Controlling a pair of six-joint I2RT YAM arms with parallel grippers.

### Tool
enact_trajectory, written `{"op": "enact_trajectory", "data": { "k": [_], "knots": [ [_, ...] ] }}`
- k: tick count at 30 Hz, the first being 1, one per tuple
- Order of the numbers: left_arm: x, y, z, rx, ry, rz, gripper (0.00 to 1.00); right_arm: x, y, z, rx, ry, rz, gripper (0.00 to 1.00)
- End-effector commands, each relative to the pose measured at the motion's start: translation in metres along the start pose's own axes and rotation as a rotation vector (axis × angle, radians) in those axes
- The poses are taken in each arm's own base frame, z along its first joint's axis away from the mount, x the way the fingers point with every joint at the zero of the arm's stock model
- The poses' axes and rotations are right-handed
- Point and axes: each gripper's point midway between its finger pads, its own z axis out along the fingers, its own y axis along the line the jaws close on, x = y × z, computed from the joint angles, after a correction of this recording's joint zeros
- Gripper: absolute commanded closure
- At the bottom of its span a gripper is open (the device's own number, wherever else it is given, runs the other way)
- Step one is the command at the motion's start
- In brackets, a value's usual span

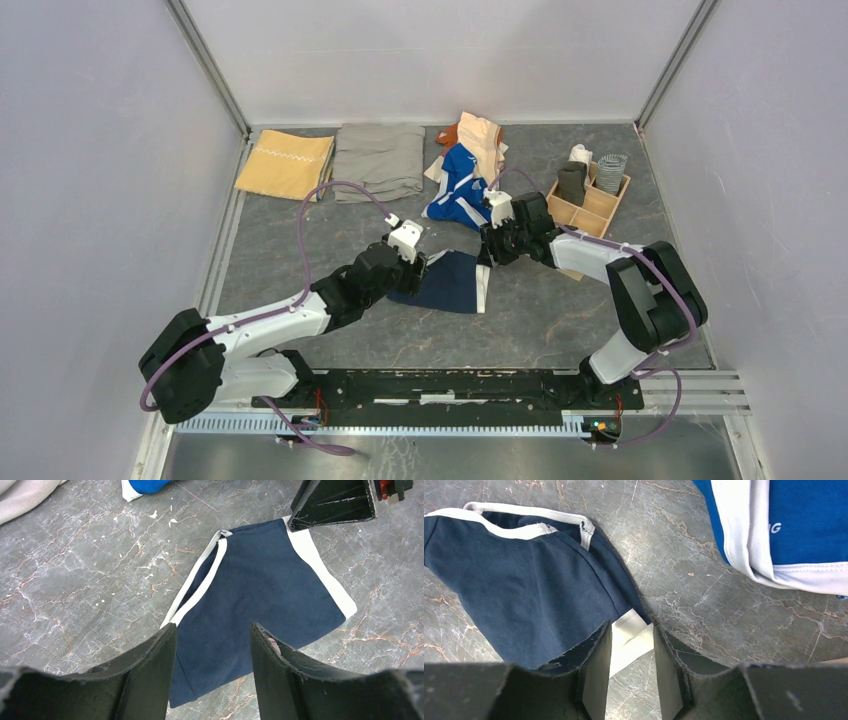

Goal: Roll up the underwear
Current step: Fold the underwear at the center of the board.

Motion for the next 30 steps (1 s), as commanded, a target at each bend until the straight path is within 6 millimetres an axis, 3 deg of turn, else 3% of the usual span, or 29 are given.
{"op": "enact_trajectory", "data": {
  "k": [1, 10, 15, 19, 30],
  "knots": [
    [-0.01, -0.005, -0.002, 0.011, -0.038, -0.062, 0.38, -0.017, 0.004, 0.0, -0.031, -0.031, -0.026, 0.61],
    [-0.01, -0.006, -0.001, 0.015, -0.03, -0.057, 0.38, -0.014, 0.006, 0.002, -0.046, -0.019, -0.025, 0.73],
    [-0.009, -0.006, -0.001, 0.014, -0.026, -0.053, 0.38, -0.024, 0.004, -0.006, -0.017, -0.059, -0.043, 0.9],
    [-0.009, -0.005, 0.0, 0.007, -0.02, -0.048, 0.38, -0.03, 0.001, -0.016, 0.021, -0.075, -0.055, 0.99],
    [-0.007, -0.003, 0.0, 0.0, -0.007, -0.037, 0.38, -0.011, 0.0, -0.028, 0.058, -0.021, -0.031, 1.0]
  ]
}}
